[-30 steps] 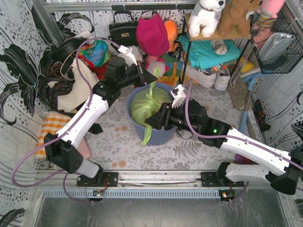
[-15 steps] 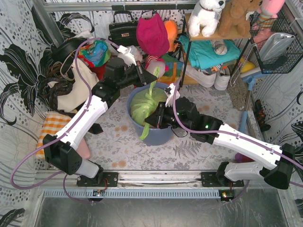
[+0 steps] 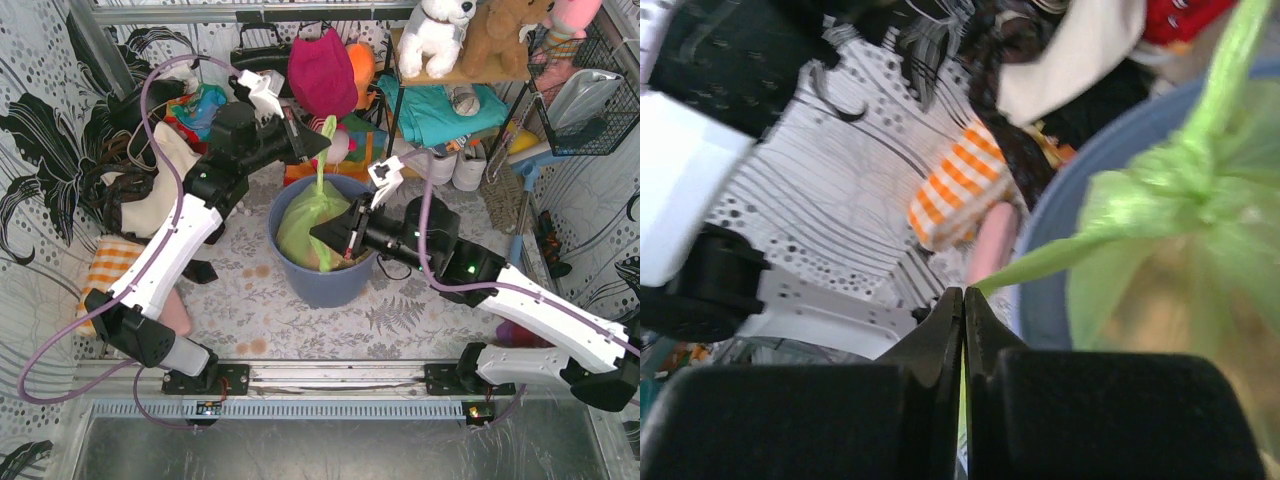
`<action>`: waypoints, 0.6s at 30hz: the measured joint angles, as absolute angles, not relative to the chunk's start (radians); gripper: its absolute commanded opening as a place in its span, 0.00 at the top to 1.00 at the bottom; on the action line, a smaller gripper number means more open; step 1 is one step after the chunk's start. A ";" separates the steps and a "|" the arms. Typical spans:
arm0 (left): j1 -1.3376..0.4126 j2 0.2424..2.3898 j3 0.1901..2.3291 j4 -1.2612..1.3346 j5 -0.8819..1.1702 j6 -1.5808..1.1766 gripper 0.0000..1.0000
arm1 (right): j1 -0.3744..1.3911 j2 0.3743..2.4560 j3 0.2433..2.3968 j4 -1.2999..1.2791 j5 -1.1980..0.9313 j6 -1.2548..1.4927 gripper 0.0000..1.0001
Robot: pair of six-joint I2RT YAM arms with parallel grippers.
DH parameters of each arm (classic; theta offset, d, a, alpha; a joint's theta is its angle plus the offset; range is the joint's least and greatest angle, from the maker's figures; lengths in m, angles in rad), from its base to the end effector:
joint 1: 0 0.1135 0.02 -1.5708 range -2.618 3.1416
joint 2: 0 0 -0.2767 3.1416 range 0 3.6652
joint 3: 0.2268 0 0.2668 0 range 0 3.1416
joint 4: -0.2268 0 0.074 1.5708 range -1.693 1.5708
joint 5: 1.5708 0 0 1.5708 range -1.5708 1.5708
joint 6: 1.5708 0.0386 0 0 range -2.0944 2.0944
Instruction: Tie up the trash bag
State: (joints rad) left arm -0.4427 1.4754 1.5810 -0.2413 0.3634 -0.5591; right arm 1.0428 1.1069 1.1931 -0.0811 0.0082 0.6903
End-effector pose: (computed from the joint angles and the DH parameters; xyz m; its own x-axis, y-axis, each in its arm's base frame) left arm 0.3148 -0.1644 0.4611 -0.4848 -0.3188 -0.8144 0.5444 0.6188 -0.5663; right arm 0.1326 0.2267 0.4437 -0.5454 0.3287 -0.7710 -0.6645 0.3911 0.6368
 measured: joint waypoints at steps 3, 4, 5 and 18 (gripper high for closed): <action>-0.442 1.480 1.620 -0.235 0.356 -0.545 1.00 | 1.042 1.073 1.211 -0.055 -0.020 0.679 1.00; -0.442 1.482 1.620 -0.230 0.354 -0.544 1.00 | 1.043 1.061 1.206 -0.049 -0.030 0.679 1.00; -0.442 1.486 1.614 -0.224 0.352 -0.543 1.00 | 1.043 1.048 1.196 -0.041 -0.039 0.680 1.00; -0.441 1.552 1.442 -0.234 0.290 -0.524 1.00 | 1.043 0.955 0.961 -0.044 -0.110 0.675 0.63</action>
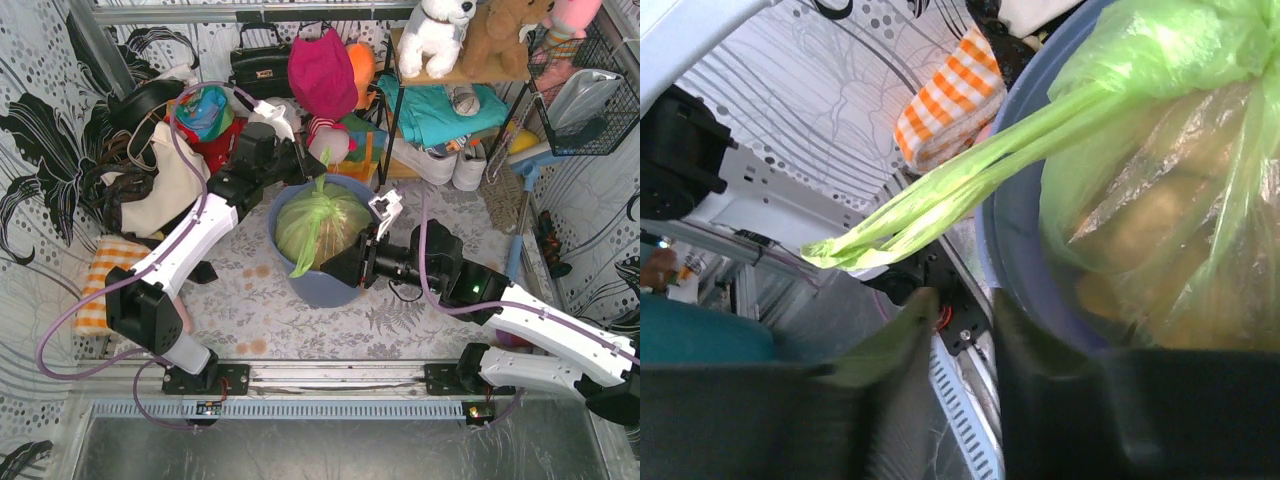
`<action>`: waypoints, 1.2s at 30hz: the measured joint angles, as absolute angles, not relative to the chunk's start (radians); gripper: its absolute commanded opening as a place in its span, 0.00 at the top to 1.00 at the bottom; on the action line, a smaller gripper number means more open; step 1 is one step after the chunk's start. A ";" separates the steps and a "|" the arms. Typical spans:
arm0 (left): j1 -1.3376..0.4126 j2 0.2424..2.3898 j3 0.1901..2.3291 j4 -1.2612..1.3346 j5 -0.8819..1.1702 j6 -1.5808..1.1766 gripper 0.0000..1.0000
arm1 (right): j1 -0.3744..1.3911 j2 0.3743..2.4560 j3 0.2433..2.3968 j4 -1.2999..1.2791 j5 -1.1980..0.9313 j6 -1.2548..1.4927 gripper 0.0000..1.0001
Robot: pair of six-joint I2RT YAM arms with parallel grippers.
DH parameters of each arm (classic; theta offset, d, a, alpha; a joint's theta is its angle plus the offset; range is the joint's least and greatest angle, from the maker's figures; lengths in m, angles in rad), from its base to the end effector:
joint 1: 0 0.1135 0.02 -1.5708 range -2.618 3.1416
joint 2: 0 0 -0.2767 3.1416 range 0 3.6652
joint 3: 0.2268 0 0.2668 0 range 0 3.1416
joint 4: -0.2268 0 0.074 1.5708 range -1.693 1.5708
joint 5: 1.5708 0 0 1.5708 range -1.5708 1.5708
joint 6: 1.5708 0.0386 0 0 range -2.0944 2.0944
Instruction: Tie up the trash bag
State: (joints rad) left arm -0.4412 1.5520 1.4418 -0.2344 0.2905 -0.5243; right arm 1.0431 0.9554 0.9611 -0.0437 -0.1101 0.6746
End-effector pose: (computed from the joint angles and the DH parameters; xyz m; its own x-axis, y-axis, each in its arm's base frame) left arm 0.3427 -0.1741 0.3837 -0.5913 -0.2512 -0.7663 0.4123 0.7225 -0.5549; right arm 0.1132 0.2027 0.3966 -0.5858 0.2277 -0.7778 -0.7019 0.3373 0.6274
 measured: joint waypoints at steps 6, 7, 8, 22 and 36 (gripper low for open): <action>-0.441 1.549 1.442 -0.233 0.289 -0.523 1.00 | 1.043 0.954 0.982 -0.031 -0.150 0.417 0.29; -0.441 1.549 1.442 -0.232 0.290 -0.523 1.00 | 1.043 0.954 0.986 -0.022 -0.167 0.350 0.14; -0.441 1.549 1.442 -0.232 0.290 -0.523 1.00 | 1.043 0.954 0.990 -0.011 -0.186 0.280 0.06; -0.441 1.549 1.442 -0.232 0.304 -0.526 1.00 | 1.055 1.024 1.001 0.136 -0.413 -0.622 0.24; -0.438 1.549 1.471 -0.246 0.307 -0.526 1.00 | 1.055 1.127 1.078 0.197 -0.427 -0.743 1.00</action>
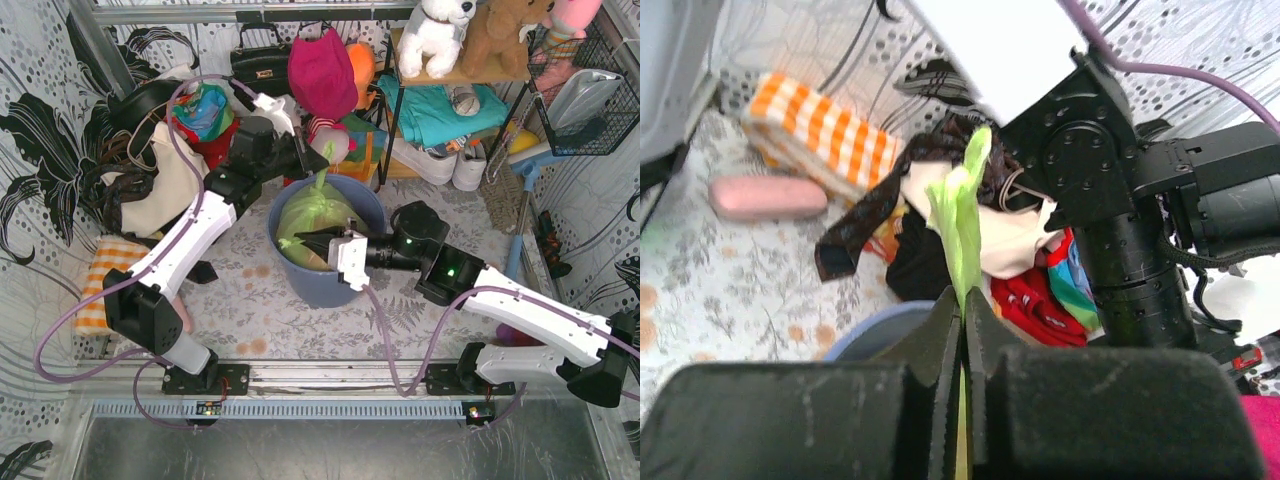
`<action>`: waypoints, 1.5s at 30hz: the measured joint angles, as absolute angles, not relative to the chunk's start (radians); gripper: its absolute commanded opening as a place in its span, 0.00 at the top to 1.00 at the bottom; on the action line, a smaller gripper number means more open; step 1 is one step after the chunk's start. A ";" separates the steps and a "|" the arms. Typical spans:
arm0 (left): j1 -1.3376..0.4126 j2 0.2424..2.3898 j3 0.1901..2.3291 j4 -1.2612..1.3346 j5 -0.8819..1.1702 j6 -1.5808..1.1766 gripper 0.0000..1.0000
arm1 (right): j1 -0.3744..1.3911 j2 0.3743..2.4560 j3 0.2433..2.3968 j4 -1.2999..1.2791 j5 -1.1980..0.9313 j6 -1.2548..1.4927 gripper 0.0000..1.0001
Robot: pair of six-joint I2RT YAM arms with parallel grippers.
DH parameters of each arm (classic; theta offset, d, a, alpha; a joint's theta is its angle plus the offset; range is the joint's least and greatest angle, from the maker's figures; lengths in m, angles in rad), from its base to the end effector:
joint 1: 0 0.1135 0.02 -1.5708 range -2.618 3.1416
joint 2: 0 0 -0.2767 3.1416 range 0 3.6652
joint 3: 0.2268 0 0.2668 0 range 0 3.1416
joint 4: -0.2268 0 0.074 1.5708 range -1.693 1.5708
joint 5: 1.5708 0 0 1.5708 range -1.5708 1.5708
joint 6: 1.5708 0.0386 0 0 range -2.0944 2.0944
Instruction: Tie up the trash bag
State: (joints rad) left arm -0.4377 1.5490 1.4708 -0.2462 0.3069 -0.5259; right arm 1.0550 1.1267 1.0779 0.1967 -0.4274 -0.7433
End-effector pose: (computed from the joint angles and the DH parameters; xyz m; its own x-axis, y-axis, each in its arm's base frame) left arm 0.3418 -0.1728 0.3943 -0.5827 -0.2556 -0.7714 0.4289 0.7096 -0.5591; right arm 0.1201 0.2442 0.4267 0.7261 0.0320 -0.6869 -0.6825 0.1547 -0.7143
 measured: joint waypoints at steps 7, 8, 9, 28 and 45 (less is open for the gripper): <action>-0.438 1.531 1.577 -0.245 0.302 -0.521 1.00 | 1.053 1.057 1.129 0.208 -0.465 -0.558 1.00; -0.438 1.525 1.574 -0.242 0.302 -0.521 1.00 | 1.053 1.037 1.116 0.215 -0.466 -0.529 1.00; -0.438 1.523 1.568 -0.237 0.302 -0.520 1.00 | 1.053 1.014 1.093 0.225 -0.468 -0.496 1.00; -0.427 1.596 1.650 -0.275 0.220 -0.474 1.00 | 1.054 0.909 0.862 0.447 -0.506 -0.039 1.00; -0.424 1.550 1.409 -0.209 0.300 -0.516 1.00 | 1.055 0.876 0.900 0.137 -0.453 -0.408 0.13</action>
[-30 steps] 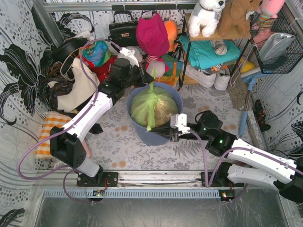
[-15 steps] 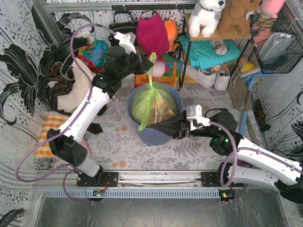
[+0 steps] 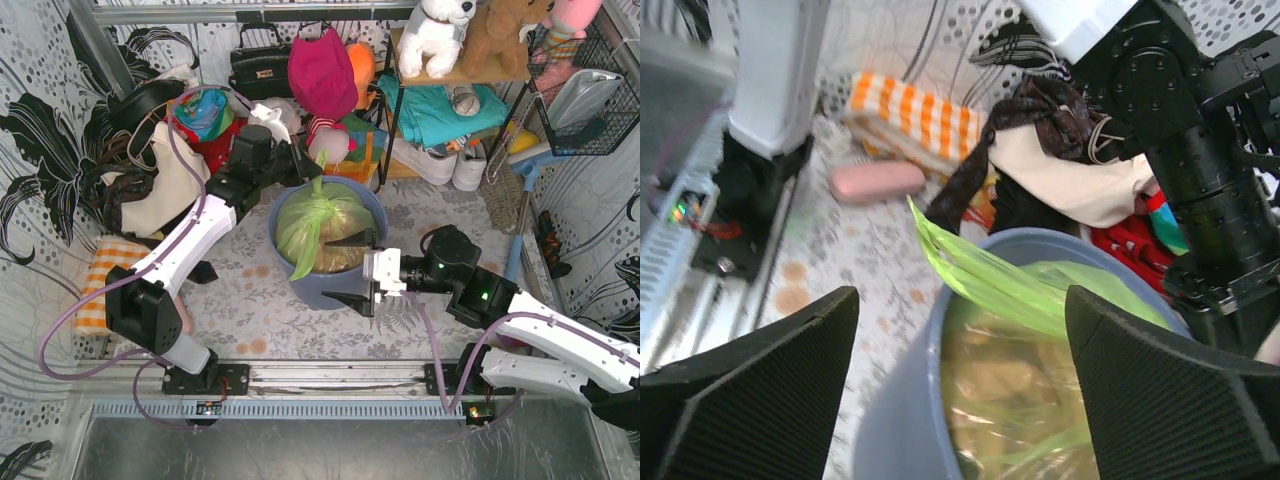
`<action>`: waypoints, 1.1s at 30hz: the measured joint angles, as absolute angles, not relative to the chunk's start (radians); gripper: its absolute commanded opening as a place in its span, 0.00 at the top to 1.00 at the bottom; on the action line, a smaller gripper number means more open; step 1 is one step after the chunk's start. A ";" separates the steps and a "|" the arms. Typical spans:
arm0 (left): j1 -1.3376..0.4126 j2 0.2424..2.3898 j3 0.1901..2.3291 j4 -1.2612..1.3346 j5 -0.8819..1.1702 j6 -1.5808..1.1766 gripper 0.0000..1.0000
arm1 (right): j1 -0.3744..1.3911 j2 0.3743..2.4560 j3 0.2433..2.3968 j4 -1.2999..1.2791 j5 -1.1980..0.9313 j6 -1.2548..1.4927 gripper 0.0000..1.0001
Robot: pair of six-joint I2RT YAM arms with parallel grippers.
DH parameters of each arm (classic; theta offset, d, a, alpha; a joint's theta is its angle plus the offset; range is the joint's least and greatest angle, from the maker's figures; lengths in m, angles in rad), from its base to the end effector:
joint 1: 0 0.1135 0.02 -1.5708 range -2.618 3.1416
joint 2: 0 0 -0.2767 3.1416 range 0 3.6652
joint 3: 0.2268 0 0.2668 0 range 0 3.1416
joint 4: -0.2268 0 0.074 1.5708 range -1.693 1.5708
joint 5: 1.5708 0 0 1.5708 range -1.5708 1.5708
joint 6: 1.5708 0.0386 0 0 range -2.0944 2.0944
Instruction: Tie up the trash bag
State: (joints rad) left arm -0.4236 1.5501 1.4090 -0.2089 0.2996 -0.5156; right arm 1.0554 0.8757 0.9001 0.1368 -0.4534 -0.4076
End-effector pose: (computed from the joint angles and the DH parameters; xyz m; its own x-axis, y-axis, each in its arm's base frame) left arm 0.3456 -0.1683 0.3750 -0.5902 -0.2506 -0.7674 0.4074 0.7281 -0.5512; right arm 0.0881 0.1897 0.4098 0.4672 0.1017 -0.8783 -0.8824 0.1168 -0.4558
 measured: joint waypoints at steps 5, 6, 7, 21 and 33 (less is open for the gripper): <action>-0.422 1.528 1.386 -0.207 0.302 -0.521 1.00 | 1.055 0.933 0.962 0.028 -0.448 -0.623 0.03; -0.422 1.523 1.381 -0.208 0.304 -0.521 1.00 | 1.055 0.947 0.964 0.028 -0.446 -0.647 0.04; -0.422 1.517 1.375 -0.207 0.306 -0.522 1.00 | 1.055 0.962 0.965 0.031 -0.443 -0.667 0.05; -0.422 1.493 1.372 -0.230 0.305 -0.522 1.00 | 1.055 1.147 0.975 0.228 -0.371 -0.741 1.00; -0.426 1.497 1.654 -0.261 0.284 -0.485 1.00 | 1.054 1.004 1.047 0.242 -0.419 -0.515 1.00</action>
